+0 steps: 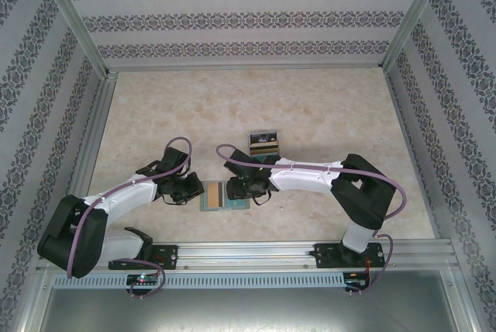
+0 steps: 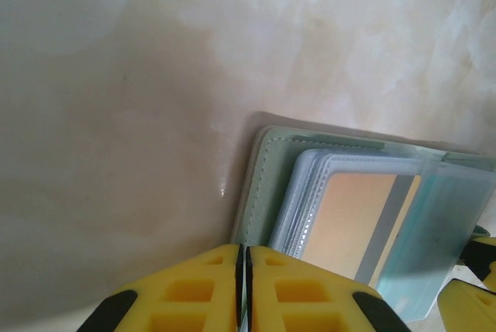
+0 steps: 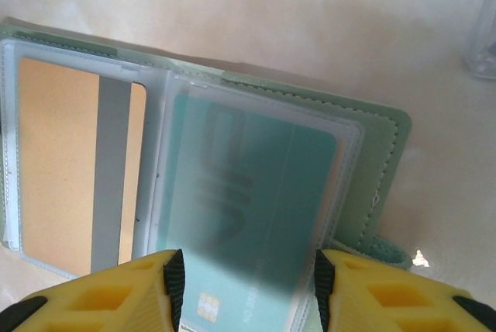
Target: Take the credit cards out of the card holder
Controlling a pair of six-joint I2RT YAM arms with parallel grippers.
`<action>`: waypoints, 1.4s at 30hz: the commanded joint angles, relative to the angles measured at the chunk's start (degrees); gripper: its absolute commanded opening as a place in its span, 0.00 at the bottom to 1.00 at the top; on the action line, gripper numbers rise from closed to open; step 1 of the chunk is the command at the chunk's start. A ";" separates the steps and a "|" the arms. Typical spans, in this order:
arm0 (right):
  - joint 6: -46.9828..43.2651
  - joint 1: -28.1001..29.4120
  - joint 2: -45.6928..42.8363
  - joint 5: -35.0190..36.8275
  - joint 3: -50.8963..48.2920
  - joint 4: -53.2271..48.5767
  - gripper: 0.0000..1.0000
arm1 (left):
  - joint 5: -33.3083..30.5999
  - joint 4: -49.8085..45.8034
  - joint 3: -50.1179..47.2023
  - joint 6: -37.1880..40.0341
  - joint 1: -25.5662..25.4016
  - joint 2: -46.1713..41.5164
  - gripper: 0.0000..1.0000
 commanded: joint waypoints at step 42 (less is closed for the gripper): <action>0.75 0.77 -1.41 0.41 2.28 -2.02 0.51 | 1.32 0.64 -1.20 -0.79 0.43 0.31 0.13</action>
